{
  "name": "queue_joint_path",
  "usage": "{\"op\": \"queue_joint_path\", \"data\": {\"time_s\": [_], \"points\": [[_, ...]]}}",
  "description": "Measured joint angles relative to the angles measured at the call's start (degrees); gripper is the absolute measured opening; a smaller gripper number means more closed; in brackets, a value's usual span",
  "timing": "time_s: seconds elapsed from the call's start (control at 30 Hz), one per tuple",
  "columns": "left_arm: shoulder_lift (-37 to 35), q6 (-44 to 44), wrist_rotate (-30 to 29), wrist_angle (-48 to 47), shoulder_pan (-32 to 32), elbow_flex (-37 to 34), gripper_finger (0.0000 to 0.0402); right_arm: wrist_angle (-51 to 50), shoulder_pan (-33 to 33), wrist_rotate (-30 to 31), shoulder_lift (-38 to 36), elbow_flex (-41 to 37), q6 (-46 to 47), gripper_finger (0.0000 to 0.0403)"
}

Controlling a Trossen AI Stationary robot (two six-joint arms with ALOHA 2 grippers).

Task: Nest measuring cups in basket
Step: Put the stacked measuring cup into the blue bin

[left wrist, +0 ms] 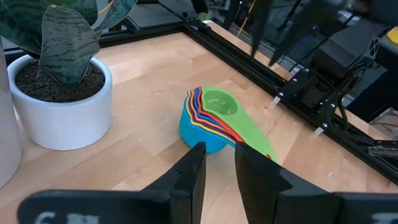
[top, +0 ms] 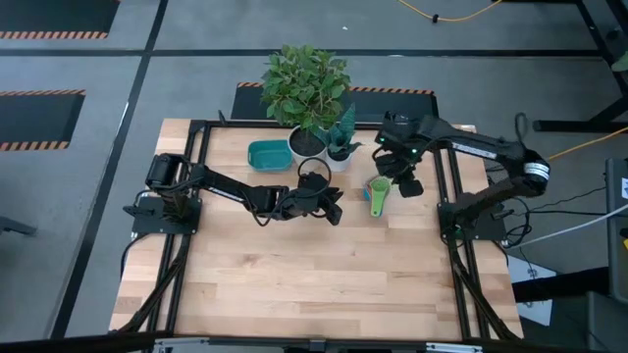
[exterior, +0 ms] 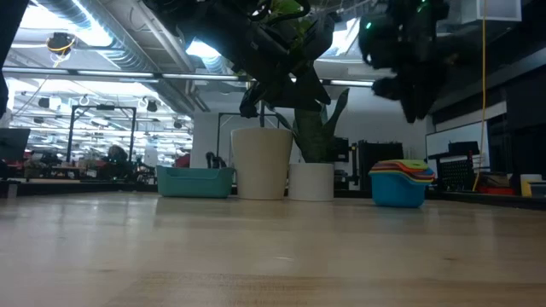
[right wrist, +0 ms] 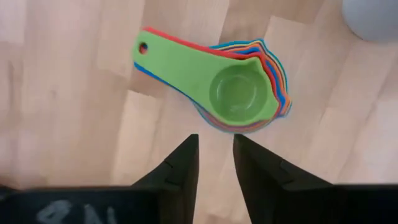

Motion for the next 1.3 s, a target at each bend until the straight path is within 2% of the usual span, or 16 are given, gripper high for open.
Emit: {"op": "queue_joint_path", "data": {"time_s": [0.27, 0.5, 0.67, 0.77, 0.97, 1.1, 1.3], "points": [[0.00, 0.00, 0.00, 0.08, 0.00, 0.00, 0.0078, -2.34, 0.87, 0.49, -10.73, -1.61, 11.70, 0.0104], [0.00, 0.00, 0.00, 0.13, 0.00, 0.00, 0.0078, -0.50, 0.84, 8.09, -20.66, -10.39, 17.67, 0.0104], [0.00, -0.01, -0.01, 0.13, 0.00, 0.00, 0.0079, 4.69, 0.84, 12.74, -25.81, -17.65, 20.71, 0.0104], [0.00, 0.00, 0.00, 0.13, 0.00, 0.00, 0.0079, 7.76, 0.84, 15.69, -27.45, -21.49, 21.79, 0.0104], [0.00, -0.01, 0.00, 0.13, 0.00, 0.00, 0.0079, 11.49, 0.76, 25.35, -28.09, -28.90, 26.01, 0.0104], [0.00, 0.00, 0.00, 0.13, 0.00, 0.00, 0.0079, 13.25, 0.76, 25.64, -28.04, -32.07, 26.48, 0.0104], [0.00, 0.00, 0.00, 0.15, 0.00, 0.00, 0.0079, 13.98, 0.76, 27.12, -28.06, -32.26, 26.44, 0.0104]]}}
